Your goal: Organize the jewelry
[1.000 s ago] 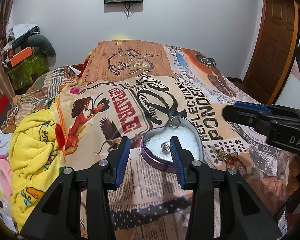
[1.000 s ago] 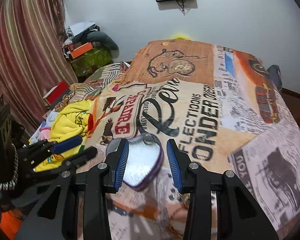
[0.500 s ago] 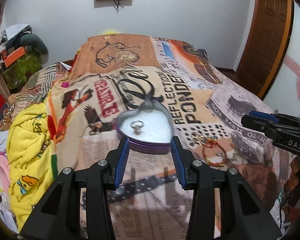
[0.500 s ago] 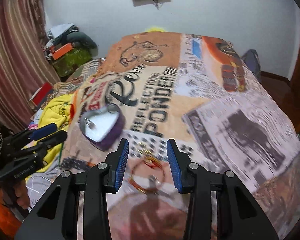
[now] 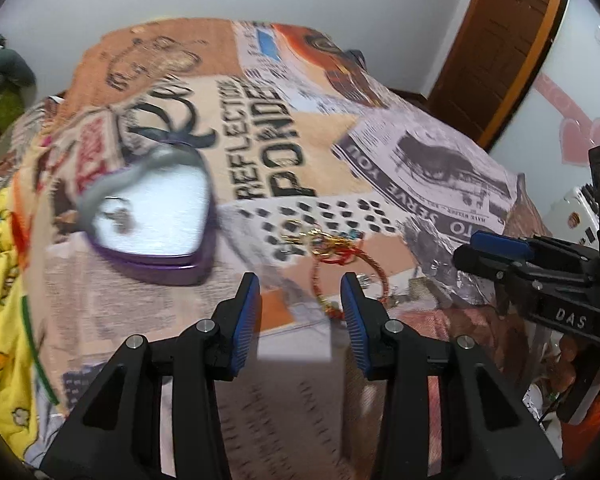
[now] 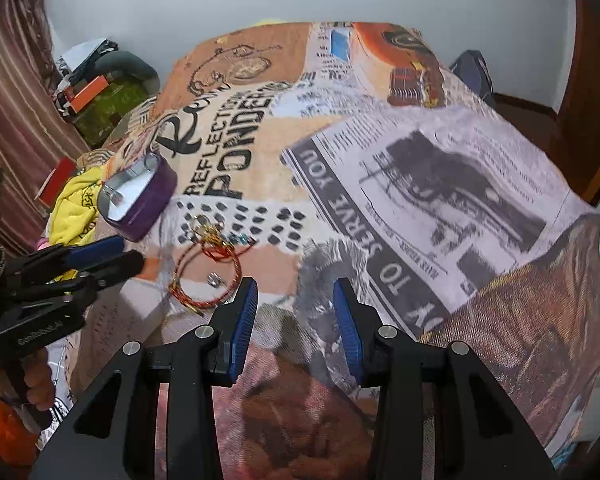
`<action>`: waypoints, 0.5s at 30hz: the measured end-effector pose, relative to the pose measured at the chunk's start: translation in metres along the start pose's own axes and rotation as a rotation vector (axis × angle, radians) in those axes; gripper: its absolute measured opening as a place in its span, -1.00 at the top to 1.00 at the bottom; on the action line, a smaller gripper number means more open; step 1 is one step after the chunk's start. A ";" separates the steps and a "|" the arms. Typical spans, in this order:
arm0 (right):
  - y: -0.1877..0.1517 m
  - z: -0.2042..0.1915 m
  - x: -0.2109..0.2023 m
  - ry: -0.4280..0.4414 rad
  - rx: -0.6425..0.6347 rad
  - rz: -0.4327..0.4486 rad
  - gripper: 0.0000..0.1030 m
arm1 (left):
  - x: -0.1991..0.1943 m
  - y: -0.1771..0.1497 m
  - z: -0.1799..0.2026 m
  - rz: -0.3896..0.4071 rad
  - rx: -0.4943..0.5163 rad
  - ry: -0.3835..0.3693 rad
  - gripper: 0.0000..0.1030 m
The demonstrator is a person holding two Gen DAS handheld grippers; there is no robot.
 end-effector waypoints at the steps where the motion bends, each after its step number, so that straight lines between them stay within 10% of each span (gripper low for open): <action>1: -0.001 0.002 0.002 0.004 0.005 -0.006 0.30 | 0.004 0.001 0.002 -0.007 0.004 -0.004 0.34; 6: -0.004 0.005 0.007 0.025 0.022 -0.021 0.30 | 0.035 0.005 0.012 -0.051 0.026 0.001 0.80; 15: -0.008 -0.006 0.019 0.090 -0.004 -0.061 0.30 | 0.035 0.002 0.015 -0.040 0.038 0.004 0.89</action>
Point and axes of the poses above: each gripper's, at about its wrist camera, not at the fingertips, and x roughly the way its jaws point, z to its right, y to its top, the point moved 1 cm from there along x, roughly the way its jaws point, and after that the axes turned 5 degrees about x, right-handed, at the moved point
